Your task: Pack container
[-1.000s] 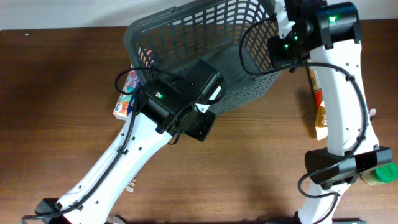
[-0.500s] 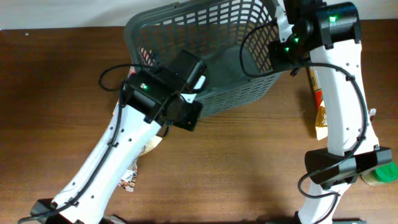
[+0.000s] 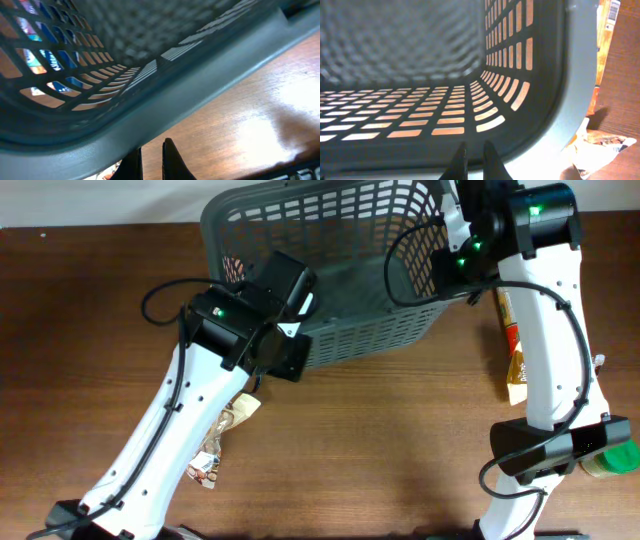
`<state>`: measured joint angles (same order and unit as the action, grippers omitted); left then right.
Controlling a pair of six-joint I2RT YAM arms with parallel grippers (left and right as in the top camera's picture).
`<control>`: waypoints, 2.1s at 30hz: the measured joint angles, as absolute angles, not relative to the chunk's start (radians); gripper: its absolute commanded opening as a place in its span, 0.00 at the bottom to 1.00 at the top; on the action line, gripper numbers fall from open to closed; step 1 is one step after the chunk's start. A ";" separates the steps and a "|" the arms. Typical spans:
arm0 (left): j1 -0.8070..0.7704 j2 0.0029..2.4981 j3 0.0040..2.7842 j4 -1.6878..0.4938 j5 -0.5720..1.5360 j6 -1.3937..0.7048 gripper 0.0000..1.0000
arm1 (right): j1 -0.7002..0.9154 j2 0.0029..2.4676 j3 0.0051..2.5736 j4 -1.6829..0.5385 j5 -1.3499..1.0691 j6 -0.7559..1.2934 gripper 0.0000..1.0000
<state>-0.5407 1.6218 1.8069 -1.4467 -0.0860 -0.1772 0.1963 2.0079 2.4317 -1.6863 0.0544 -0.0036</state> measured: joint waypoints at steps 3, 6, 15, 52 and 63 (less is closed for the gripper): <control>-0.530 1.622 1.807 -1.440 -0.097 -0.177 0.02 | 0.196 2.008 2.432 -1.692 0.048 -0.003 0.04; -0.514 1.622 1.807 -1.438 -0.105 -0.177 0.02 | 0.196 2.008 2.432 -1.692 0.044 -0.002 0.04; -0.450 1.622 1.807 -1.412 -0.113 -0.176 0.02 | 0.197 2.008 2.432 -1.692 0.039 0.001 0.04; -0.441 1.622 1.807 -1.328 -0.118 -0.146 0.02 | 0.228 2.008 2.432 -1.692 0.036 0.004 0.04; -0.439 1.622 1.807 -1.329 -0.118 -0.134 0.04 | 0.228 2.008 2.432 -1.692 0.036 0.004 0.04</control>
